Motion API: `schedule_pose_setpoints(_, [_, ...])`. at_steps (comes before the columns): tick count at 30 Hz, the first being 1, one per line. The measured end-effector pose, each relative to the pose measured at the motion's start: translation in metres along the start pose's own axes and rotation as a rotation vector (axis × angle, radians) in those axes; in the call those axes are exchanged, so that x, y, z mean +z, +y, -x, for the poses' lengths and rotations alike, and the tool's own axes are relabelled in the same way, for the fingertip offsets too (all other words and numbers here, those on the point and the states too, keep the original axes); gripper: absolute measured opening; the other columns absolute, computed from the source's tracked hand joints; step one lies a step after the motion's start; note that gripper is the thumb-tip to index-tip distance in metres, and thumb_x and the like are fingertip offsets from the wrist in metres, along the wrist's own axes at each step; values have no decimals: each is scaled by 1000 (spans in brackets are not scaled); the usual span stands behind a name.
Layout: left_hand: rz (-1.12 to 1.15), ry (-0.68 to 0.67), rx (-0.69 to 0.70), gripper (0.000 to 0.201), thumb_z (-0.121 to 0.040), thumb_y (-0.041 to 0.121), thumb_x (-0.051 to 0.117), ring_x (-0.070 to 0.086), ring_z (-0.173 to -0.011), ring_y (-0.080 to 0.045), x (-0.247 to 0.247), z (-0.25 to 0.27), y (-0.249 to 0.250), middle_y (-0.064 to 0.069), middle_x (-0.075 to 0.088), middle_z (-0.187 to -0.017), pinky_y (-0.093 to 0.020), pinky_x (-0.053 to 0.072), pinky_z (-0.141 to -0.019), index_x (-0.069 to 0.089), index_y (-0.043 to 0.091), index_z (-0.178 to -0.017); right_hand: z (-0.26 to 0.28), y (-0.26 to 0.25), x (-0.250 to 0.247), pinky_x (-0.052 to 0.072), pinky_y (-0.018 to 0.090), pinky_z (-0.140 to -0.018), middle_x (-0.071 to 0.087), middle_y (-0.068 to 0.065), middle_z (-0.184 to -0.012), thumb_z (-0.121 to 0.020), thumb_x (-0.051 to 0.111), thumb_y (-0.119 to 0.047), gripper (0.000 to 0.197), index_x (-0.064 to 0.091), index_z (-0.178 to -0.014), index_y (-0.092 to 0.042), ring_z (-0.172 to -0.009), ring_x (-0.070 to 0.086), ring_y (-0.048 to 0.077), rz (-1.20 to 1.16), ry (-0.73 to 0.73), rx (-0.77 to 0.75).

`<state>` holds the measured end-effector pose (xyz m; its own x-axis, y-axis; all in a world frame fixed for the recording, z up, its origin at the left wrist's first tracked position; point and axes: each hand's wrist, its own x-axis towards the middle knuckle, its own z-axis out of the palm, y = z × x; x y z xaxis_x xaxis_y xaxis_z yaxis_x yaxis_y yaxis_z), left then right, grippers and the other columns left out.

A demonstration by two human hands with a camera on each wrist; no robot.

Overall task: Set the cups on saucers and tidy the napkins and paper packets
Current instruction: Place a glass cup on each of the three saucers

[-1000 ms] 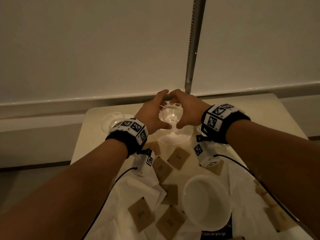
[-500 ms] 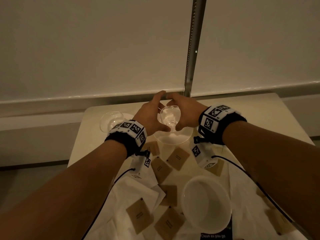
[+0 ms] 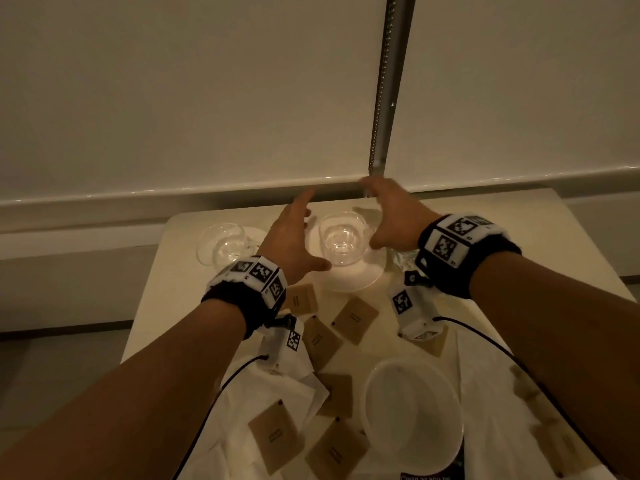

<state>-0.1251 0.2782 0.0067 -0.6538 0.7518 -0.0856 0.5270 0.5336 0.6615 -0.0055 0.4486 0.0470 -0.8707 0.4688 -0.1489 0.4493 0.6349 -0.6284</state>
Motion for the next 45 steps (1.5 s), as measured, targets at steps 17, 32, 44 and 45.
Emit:
schedule_pose_setpoints(17, [-296,-89,-240,57,-89,34,67,49,-120,-27,33,4,-14,-10,47,-131,-34,41,-97,45,18,-140,21,1,-15,40,17,-77,52,6,-116,-72,77,-4,64,50,-129,-16,-101,53,18,30,231,-96])
schedule_pose_setpoints(32, [-453,-112,-232,36,-95,33,57,43,-86,-18,27,8,-12,-14,46,-123,-30,41,-83,55,10,-123,14,-3,39,34,28,-99,46,6,-140,-79,79,-34,82,35,-145,-18,-127,44,22,162,-59,-89])
schedule_pose_setpoints(44, [-367,-79,-261,46,-93,35,61,52,-111,-28,21,26,-9,-14,39,-133,-32,41,-92,49,9,-128,15,-8,39,40,34,-99,49,10,-137,-74,84,-24,94,27,-148,-21,-125,48,26,129,-61,-72])
schedule_pose_setpoints(45, [-351,-56,-263,49,-92,34,63,52,-113,-29,19,30,-8,-15,39,-135,-33,41,-94,47,8,-130,15,-9,38,40,35,-102,44,10,-141,-74,83,-18,96,25,-150,-19,-127,46,26,138,-67,-71])
